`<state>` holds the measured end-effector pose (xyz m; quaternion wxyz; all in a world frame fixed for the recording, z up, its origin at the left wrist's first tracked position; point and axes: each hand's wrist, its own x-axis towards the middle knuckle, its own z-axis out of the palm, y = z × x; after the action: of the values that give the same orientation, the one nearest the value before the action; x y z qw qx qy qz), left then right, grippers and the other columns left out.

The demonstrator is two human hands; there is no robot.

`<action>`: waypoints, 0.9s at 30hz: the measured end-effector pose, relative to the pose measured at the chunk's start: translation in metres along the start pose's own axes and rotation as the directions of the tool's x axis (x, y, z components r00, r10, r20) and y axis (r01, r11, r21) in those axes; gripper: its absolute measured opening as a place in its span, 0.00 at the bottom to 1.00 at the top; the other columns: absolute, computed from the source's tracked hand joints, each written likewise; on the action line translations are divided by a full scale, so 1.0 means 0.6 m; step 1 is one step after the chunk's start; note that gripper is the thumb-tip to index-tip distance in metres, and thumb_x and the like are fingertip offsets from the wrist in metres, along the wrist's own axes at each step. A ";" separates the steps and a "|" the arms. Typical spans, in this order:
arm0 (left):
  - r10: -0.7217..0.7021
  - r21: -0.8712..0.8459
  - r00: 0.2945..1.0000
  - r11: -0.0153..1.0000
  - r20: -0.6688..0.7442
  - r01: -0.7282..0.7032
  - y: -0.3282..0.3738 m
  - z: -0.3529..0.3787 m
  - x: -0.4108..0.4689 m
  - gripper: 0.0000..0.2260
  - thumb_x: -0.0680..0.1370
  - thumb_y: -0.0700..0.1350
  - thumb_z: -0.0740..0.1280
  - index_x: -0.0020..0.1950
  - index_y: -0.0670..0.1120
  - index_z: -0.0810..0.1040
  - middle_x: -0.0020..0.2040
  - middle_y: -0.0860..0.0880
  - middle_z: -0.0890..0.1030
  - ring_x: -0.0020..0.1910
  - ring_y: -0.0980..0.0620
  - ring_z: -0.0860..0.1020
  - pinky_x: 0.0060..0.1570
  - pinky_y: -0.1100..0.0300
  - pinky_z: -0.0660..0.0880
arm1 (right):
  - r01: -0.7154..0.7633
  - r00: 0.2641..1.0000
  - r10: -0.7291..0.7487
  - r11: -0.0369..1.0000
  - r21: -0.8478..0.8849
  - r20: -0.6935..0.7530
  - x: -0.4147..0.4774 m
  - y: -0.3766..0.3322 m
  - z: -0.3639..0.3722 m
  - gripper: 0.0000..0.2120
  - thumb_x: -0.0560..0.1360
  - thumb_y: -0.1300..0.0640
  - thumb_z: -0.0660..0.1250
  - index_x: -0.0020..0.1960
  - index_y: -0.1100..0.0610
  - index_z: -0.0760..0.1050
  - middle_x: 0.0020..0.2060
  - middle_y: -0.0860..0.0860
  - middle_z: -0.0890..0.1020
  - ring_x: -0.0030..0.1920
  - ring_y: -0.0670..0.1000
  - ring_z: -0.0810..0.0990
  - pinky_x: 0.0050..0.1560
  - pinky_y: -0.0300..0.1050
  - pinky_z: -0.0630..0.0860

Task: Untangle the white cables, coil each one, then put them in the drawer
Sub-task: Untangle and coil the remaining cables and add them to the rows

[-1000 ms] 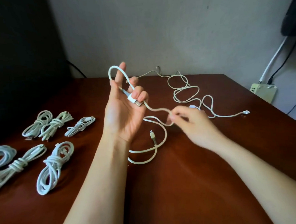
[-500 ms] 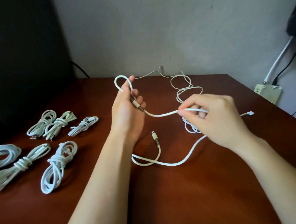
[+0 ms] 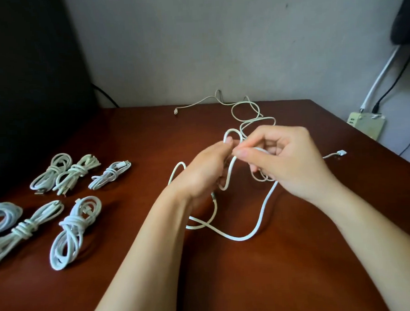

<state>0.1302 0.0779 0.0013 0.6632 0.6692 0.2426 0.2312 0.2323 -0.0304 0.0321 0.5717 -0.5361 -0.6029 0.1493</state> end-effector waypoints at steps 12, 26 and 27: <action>-0.069 -0.067 0.898 0.992 0.435 0.109 0.020 0.004 -0.022 0.19 0.72 0.57 0.65 0.57 0.46 0.73 0.34 0.53 0.66 0.29 0.57 0.62 0.30 0.66 0.61 | -0.006 0.972 -0.064 0.955 -0.298 -0.224 0.009 0.028 -0.013 0.02 0.70 0.58 0.74 0.40 0.54 0.82 0.32 0.48 0.82 0.32 0.47 0.80 0.33 0.38 0.75; -0.113 0.014 0.926 0.993 0.361 0.116 0.018 0.006 -0.021 0.21 0.71 0.36 0.56 0.64 0.36 0.72 0.35 0.48 0.69 0.29 0.56 0.61 0.27 0.66 0.59 | -0.162 0.978 0.090 0.892 -0.422 -0.186 0.013 0.043 -0.024 0.17 0.77 0.52 0.66 0.32 0.60 0.77 0.19 0.45 0.74 0.24 0.44 0.75 0.32 0.28 0.66; -0.123 0.052 0.928 0.992 0.351 0.112 0.018 0.007 -0.021 0.22 0.69 0.38 0.58 0.62 0.36 0.73 0.36 0.47 0.68 0.29 0.56 0.60 0.26 0.66 0.59 | -0.167 0.979 0.103 0.897 -0.409 -0.173 0.012 0.042 -0.024 0.17 0.77 0.52 0.66 0.32 0.59 0.77 0.19 0.46 0.74 0.23 0.43 0.75 0.32 0.28 0.67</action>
<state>0.1231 0.0669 0.0120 0.6980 0.6945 0.1625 0.0633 0.2580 -0.0210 0.0203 0.4737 -0.6968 -0.5383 0.0151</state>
